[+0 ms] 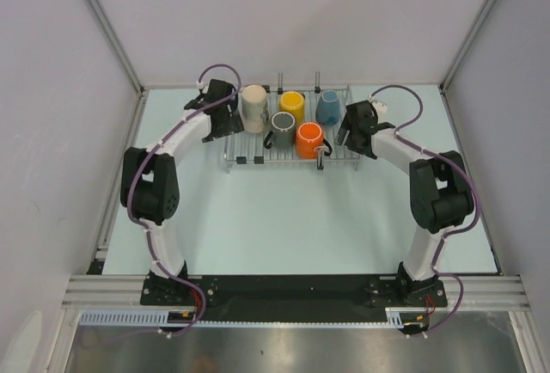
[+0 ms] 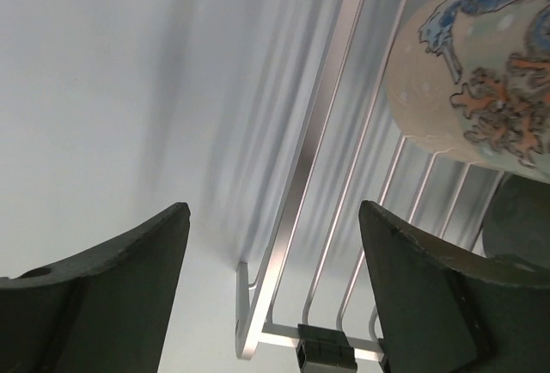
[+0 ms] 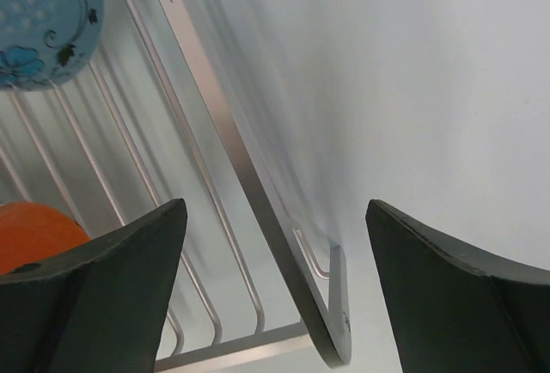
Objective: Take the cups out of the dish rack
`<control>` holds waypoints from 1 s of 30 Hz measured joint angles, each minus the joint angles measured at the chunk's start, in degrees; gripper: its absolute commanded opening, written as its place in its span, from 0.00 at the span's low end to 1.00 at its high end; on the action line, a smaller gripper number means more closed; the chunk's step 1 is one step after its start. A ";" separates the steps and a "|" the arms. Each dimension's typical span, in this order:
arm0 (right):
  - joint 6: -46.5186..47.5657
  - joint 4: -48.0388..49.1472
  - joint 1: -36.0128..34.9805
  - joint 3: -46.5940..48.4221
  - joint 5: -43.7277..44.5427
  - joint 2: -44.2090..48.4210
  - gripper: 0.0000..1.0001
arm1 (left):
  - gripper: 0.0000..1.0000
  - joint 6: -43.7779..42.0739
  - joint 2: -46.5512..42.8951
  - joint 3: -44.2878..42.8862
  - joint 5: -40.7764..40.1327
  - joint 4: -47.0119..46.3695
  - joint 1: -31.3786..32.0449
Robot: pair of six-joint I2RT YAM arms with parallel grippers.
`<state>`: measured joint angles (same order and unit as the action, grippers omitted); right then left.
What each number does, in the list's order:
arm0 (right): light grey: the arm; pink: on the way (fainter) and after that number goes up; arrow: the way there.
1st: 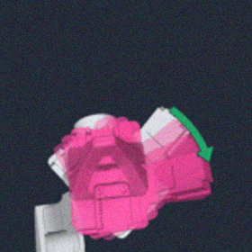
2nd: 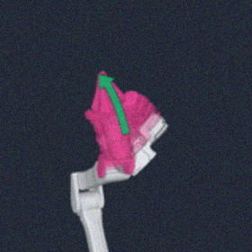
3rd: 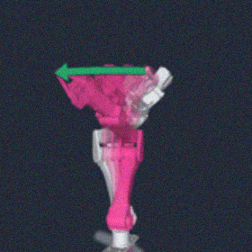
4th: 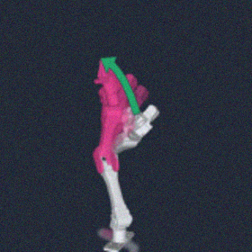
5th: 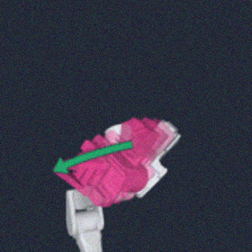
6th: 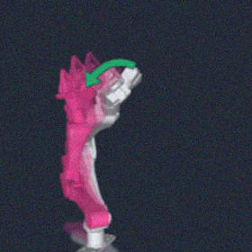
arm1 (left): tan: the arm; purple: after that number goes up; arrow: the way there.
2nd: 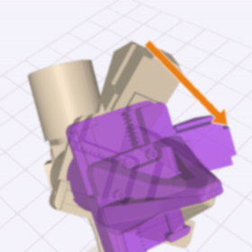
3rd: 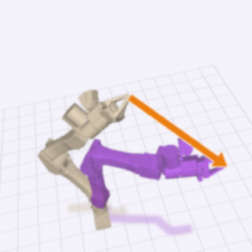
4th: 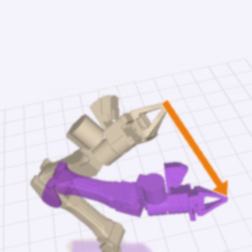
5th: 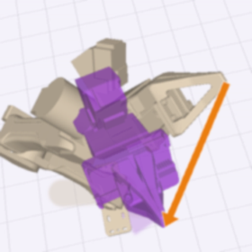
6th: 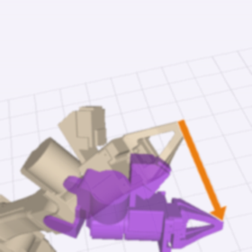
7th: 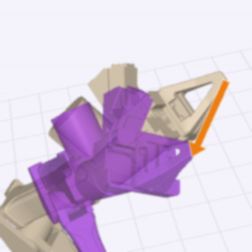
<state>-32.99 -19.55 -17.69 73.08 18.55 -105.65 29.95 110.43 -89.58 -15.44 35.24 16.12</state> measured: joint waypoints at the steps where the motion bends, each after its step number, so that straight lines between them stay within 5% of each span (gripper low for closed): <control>1: -0.02 -0.09 0.02 0.00 0.28 0.55 1.00 | 0.85 0.00 -0.59 -0.02 -0.22 0.02 0.00; 9: 0.11 -1.92 -0.33 -0.02 2.99 10.56 1.00 | 0.97 0.24 -7.26 0.26 -1.86 1.29 0.02; 14: 3.02 -1.68 -5.55 -0.70 6.47 19.02 1.00 | 1.00 0.74 -18.21 7.61 -2.89 0.11 0.70; 22: 9.44 -2.10 -22.51 -3.10 16.02 23.26 1.00 | 1.00 0.98 -33.09 20.68 -10.58 -1.79 11.85; 30: 11.69 -2.78 -24.63 -7.45 18.23 23.26 0.99 | 1.00 5.51 -45.35 34.75 -12.74 -0.96 17.73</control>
<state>-21.30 -22.33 -42.33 65.63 36.77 -82.39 35.46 65.08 -54.83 -28.18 34.28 33.85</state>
